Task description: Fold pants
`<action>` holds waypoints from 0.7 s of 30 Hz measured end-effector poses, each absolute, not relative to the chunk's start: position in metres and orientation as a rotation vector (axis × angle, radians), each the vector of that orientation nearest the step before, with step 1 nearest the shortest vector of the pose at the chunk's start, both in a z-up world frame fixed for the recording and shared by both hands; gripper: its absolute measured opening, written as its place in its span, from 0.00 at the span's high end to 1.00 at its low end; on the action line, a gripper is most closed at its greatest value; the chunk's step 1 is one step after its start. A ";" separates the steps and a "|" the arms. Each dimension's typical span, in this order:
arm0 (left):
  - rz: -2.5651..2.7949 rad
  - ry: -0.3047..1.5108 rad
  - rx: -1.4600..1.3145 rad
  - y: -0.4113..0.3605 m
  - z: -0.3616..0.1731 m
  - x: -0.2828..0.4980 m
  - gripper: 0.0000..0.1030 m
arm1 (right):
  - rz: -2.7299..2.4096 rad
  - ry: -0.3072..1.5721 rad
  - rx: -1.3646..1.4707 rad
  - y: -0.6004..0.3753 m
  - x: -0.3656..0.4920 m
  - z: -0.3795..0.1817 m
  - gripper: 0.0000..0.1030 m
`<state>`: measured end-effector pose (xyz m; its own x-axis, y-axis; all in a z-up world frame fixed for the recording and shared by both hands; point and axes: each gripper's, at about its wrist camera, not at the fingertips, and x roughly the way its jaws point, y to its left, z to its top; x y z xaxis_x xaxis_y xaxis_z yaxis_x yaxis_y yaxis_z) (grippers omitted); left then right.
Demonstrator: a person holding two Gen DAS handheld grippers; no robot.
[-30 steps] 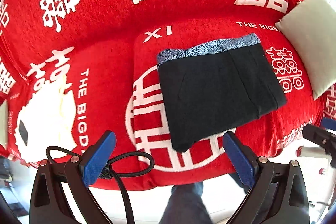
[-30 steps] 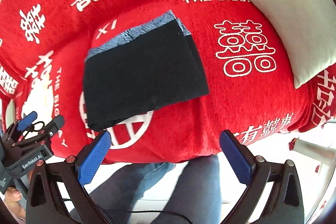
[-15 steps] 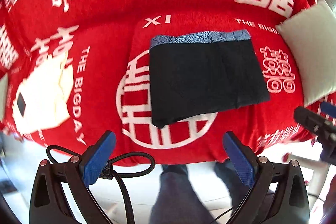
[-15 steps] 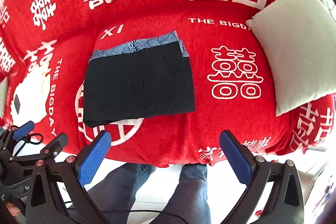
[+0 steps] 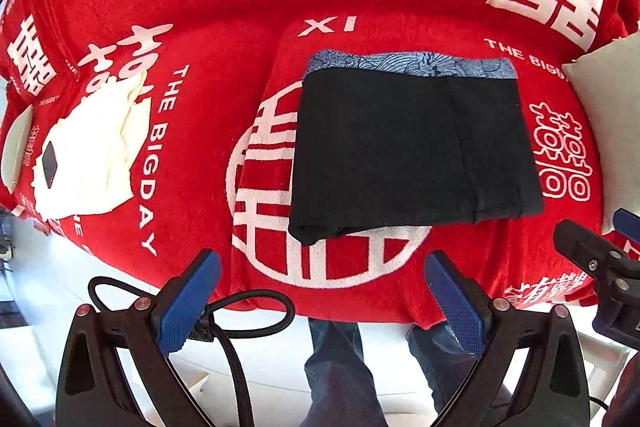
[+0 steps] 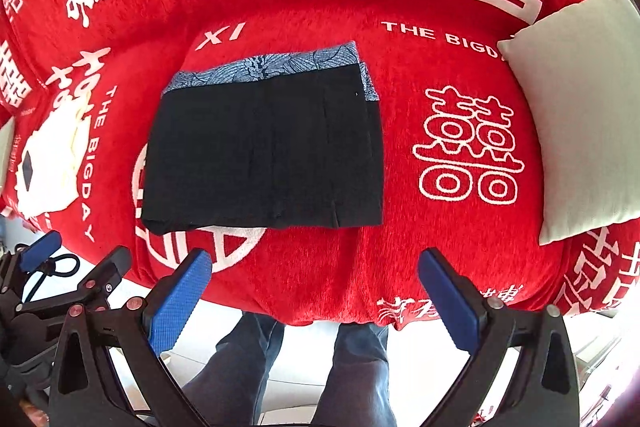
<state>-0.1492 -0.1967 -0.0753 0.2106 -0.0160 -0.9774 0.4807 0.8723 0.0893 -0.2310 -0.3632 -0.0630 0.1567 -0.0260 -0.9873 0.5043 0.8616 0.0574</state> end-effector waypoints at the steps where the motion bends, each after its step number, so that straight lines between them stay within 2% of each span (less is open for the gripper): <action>1: -0.359 1.324 0.421 -0.198 -0.078 -0.147 0.01 | -0.395 1.372 0.418 -0.363 -0.230 -0.064 0.00; 21: -0.402 1.324 0.428 -0.213 -0.082 -0.136 0.01 | -0.410 1.411 0.424 -0.363 -0.226 -0.076 0.00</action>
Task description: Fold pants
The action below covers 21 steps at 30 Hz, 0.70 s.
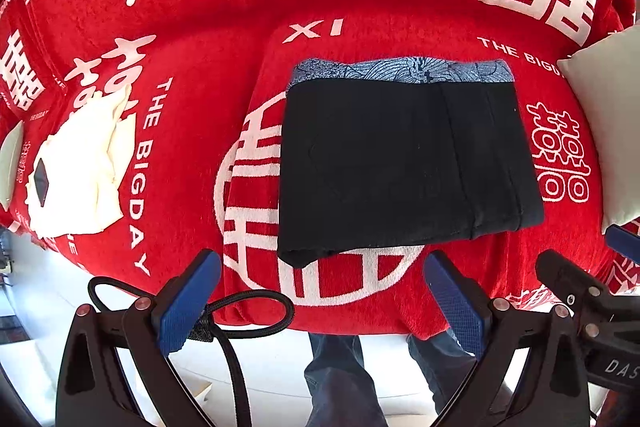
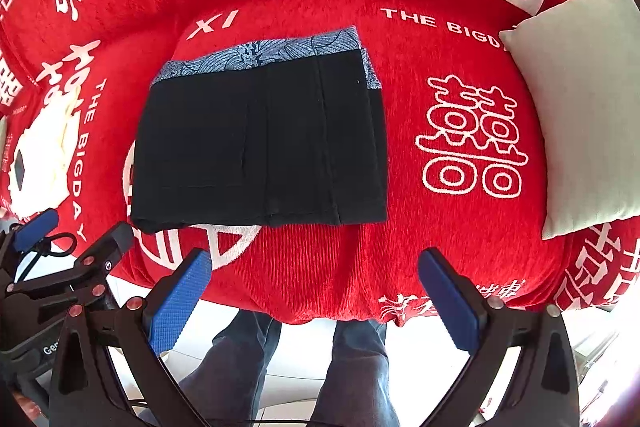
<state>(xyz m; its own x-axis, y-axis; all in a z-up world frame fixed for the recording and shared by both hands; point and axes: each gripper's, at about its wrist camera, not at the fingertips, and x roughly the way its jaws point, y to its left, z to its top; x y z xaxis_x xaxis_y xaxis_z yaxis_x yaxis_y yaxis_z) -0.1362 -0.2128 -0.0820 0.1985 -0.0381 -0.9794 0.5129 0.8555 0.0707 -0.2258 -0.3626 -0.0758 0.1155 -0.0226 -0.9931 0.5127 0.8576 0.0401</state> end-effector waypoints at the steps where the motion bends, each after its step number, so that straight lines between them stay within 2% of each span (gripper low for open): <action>1: -0.404 1.324 0.429 -0.213 -0.082 -0.136 0.01 | -0.409 1.411 0.422 -0.363 -0.226 -0.075 0.00; 21: -0.410 1.323 0.448 -0.209 -0.081 -0.143 0.01 | -0.420 1.390 0.418 -0.363 -0.225 -0.069 0.00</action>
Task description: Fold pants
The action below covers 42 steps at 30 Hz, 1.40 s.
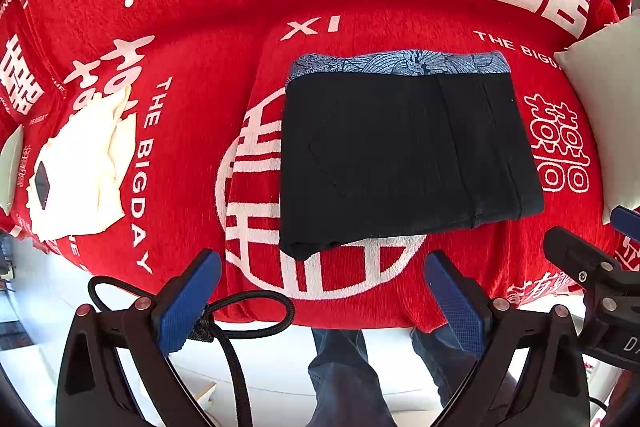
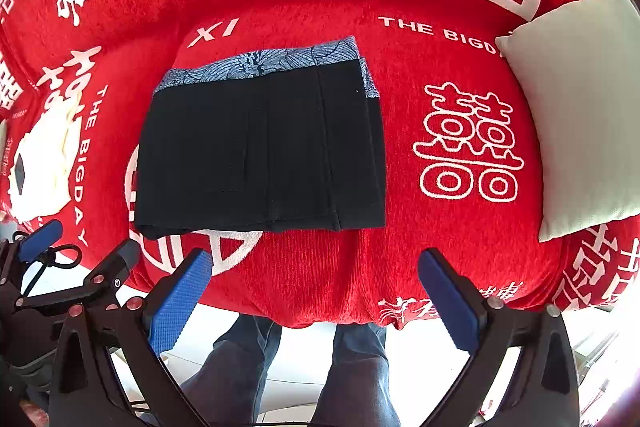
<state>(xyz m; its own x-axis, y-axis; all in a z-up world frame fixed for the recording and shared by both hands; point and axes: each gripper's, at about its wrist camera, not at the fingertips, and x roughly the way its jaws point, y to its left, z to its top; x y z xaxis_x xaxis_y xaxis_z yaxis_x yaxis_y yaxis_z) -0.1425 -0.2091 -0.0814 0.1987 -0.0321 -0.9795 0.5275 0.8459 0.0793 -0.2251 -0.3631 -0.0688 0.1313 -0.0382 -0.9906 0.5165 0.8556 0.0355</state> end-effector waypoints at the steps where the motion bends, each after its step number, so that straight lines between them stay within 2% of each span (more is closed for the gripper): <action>1: -0.410 1.323 0.449 -0.209 -0.081 -0.142 0.01 | -0.419 1.390 0.416 -0.362 -0.225 -0.069 0.00; 42: -0.387 1.323 0.431 -0.204 -0.079 -0.139 0.01 | -0.417 1.388 0.409 -0.361 -0.226 -0.066 0.00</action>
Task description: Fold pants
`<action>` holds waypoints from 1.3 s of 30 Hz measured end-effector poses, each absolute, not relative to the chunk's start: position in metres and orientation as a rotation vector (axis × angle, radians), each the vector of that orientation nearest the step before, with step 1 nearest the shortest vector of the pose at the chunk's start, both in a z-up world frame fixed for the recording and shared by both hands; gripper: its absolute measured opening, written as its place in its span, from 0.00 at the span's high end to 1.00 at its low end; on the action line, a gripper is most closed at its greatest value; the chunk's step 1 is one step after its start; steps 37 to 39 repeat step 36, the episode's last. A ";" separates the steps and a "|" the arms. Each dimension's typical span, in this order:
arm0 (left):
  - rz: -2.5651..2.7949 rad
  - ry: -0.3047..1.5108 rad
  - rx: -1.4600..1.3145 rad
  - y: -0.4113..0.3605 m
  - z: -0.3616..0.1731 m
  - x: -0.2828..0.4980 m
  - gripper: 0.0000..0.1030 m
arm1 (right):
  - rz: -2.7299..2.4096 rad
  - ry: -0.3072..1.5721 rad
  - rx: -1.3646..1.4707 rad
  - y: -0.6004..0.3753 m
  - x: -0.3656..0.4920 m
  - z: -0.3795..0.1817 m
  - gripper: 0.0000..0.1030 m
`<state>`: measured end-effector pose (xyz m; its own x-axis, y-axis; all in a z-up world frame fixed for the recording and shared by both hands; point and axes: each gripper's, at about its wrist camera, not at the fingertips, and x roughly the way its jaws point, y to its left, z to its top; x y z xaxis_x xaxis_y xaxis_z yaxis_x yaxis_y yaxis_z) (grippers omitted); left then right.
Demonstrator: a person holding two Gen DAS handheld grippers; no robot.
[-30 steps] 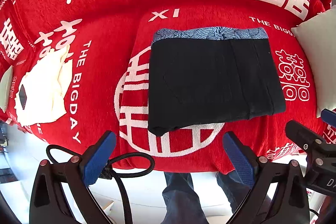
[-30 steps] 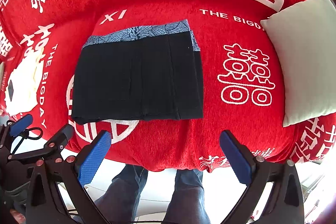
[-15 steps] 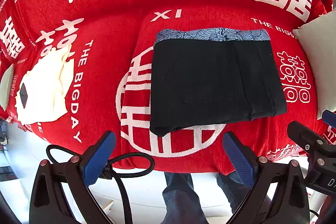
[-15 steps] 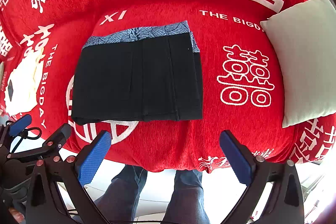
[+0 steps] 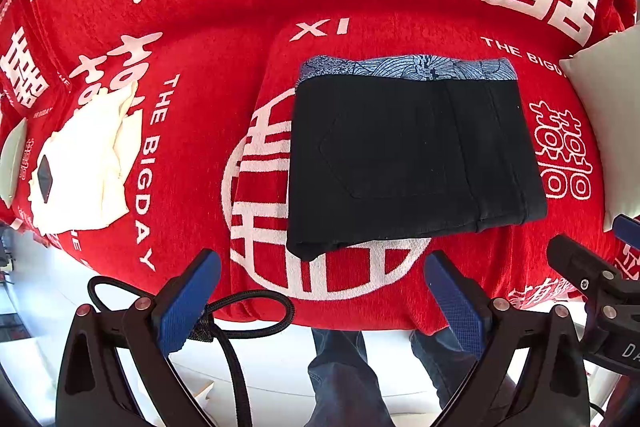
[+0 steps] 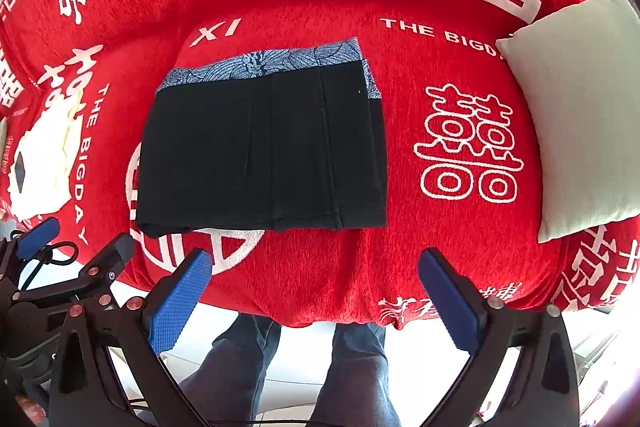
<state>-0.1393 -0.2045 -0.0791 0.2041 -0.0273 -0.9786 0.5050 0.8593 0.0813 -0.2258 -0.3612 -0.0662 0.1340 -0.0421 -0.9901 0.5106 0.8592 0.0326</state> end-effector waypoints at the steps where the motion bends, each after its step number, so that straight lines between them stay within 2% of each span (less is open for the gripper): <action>1: -0.387 1.323 0.431 -0.204 -0.079 -0.139 0.01 | -0.418 1.388 0.409 -0.361 -0.226 -0.066 0.00; 39: -0.379 1.337 0.383 -0.205 -0.082 -0.132 0.01 | -0.414 1.408 0.412 -0.366 -0.225 -0.073 0.00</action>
